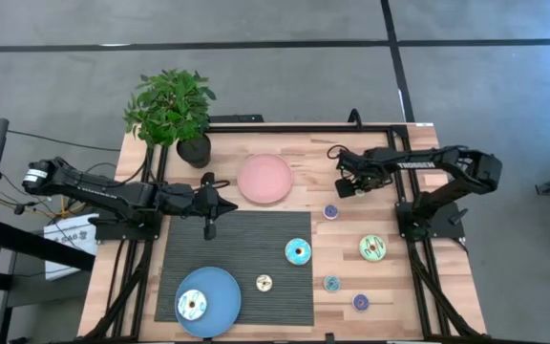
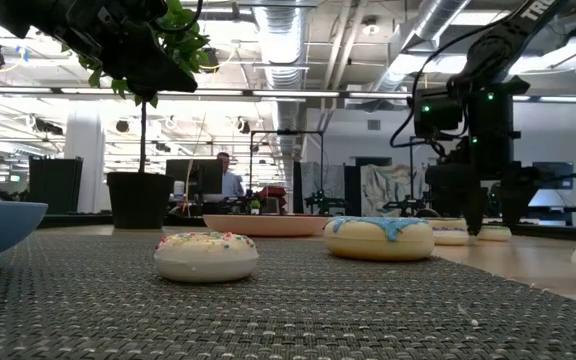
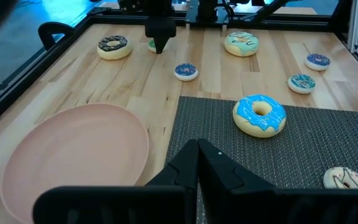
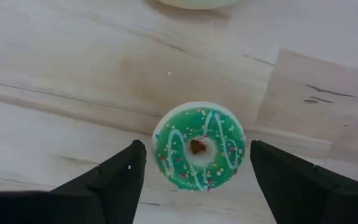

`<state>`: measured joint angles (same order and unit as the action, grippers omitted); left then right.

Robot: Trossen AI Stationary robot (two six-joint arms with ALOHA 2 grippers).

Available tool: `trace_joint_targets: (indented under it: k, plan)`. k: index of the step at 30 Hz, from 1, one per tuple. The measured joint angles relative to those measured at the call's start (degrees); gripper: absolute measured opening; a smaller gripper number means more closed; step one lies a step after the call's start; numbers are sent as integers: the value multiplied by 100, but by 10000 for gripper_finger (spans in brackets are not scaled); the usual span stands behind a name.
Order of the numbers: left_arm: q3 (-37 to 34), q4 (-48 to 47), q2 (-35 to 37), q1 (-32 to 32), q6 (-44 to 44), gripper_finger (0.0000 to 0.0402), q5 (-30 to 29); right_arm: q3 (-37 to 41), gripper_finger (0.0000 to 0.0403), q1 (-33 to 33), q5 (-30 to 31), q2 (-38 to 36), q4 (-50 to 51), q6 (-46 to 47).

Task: Pick & Place donuts
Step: Put the small green donut on the pink plate

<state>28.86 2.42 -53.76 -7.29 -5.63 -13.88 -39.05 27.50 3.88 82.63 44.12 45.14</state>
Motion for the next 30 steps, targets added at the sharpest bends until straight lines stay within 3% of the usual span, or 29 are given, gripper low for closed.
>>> trace_joint_targets:
  k: [15, 25, 30]
  plan:
    - [0, 2, 0, -1, 0, 0, -1, -4, 192, 128, -269, -2, 39, -163]
    - [2, 2, 0, -1, -22, 0, -1, -4, 181, 126, -267, -37, 35, -163]
    - [2, 2, -2, 0, -22, 0, -1, -9, 183, -19, -264, -481, -105, -20]
